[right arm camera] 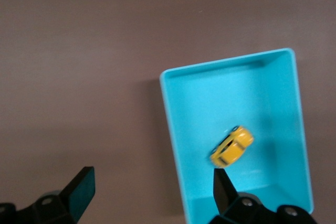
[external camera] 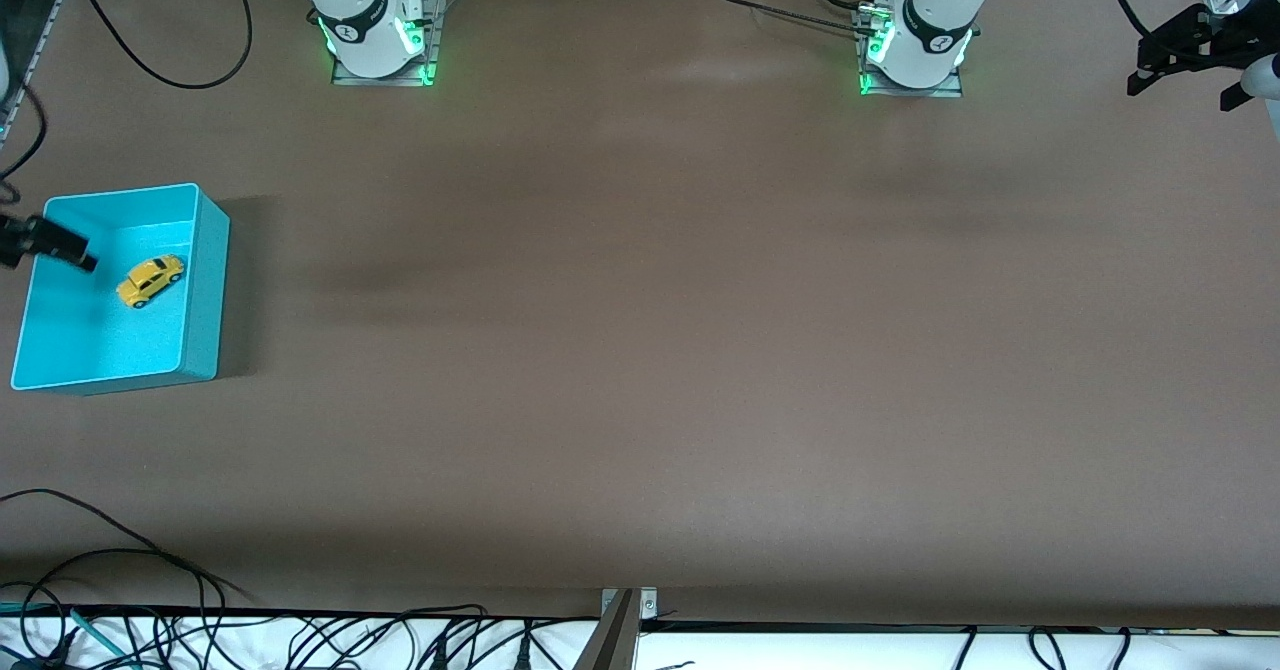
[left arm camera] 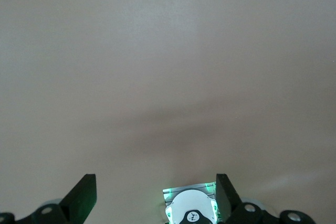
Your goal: Wind up and store yellow beetle car
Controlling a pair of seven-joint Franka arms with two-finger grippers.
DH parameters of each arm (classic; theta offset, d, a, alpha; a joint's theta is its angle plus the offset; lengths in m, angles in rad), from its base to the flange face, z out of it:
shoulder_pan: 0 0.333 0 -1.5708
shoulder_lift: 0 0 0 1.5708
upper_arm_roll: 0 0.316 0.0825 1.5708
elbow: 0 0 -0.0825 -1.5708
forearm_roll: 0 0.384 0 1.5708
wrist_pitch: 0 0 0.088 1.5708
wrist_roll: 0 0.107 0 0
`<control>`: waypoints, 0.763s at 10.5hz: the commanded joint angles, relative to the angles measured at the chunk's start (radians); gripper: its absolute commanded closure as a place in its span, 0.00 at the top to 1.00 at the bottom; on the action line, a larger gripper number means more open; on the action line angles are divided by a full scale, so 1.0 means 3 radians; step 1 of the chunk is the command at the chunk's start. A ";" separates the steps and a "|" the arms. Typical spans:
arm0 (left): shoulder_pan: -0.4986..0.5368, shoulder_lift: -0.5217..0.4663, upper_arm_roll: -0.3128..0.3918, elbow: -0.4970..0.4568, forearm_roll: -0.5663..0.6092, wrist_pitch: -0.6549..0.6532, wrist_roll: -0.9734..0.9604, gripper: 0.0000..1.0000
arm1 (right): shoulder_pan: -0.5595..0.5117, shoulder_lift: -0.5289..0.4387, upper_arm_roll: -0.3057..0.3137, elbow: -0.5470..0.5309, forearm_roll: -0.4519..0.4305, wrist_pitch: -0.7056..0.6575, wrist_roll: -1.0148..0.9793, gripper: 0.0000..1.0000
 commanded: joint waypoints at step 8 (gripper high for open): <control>0.0040 0.0145 0.0017 0.0237 -0.0002 -0.0067 0.0026 1.00 | 0.0642 -0.0153 -0.0104 0.0538 -0.0041 -0.1111 0.0450 1.00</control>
